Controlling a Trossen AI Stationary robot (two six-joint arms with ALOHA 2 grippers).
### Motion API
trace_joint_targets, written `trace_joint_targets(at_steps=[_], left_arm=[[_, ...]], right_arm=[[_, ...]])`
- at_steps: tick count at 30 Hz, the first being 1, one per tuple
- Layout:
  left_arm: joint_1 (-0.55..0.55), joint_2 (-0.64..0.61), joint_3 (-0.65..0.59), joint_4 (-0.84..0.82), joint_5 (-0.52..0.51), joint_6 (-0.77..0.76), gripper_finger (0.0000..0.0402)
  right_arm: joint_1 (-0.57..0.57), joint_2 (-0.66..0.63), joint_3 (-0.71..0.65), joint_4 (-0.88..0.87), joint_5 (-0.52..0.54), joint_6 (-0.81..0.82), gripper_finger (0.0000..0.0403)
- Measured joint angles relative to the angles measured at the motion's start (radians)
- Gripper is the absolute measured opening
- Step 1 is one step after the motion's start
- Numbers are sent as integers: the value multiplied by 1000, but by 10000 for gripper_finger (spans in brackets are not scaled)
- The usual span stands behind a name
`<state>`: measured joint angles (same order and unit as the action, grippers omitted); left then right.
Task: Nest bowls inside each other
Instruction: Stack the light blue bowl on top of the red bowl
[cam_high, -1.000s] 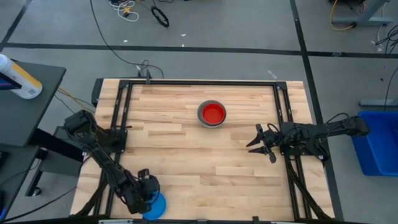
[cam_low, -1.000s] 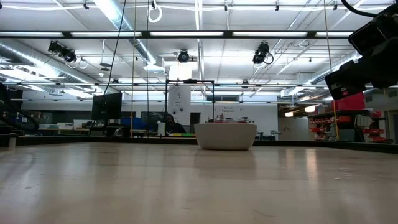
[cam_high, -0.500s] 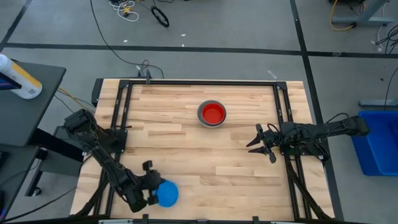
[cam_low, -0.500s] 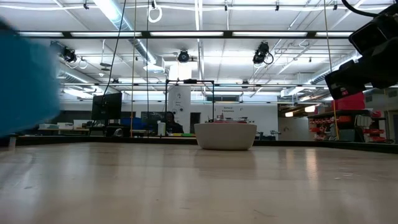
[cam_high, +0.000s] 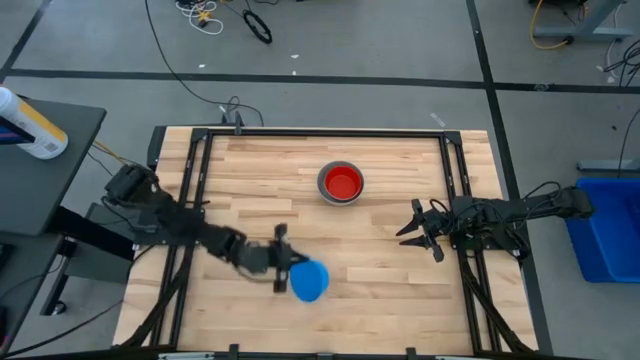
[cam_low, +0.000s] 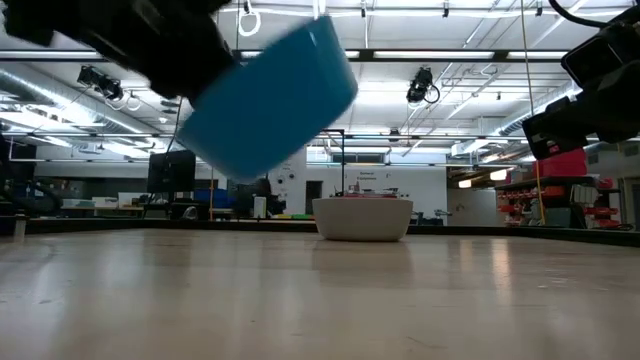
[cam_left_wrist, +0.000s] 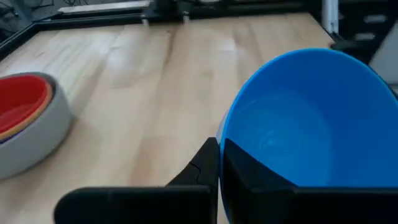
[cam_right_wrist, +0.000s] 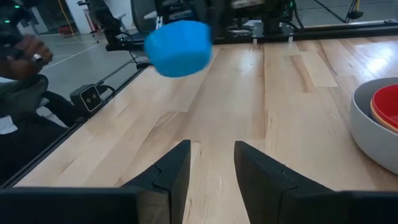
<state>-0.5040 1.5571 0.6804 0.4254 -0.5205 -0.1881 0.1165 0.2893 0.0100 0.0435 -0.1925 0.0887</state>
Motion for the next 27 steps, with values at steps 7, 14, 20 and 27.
trace_joint_targets(at_steps=[7, 14, 20, 27], left_arm=[[71, -251, -201, 159, 15, 126, 6], [-7, -773, -313, 4, -80, 248, 6], [-19, -1054, -324, -369, -172, 86, 6], [-19, -1155, -325, -594, -196, -44, 6]], right_arm=[[0, 7, 0, 0, 0, -3, 133], [0, 9, 0, -1, 0, -16, 131], [0, 9, 0, -1, 8, -18, 135], [0, 9, 0, -1, 8, -25, 132]])
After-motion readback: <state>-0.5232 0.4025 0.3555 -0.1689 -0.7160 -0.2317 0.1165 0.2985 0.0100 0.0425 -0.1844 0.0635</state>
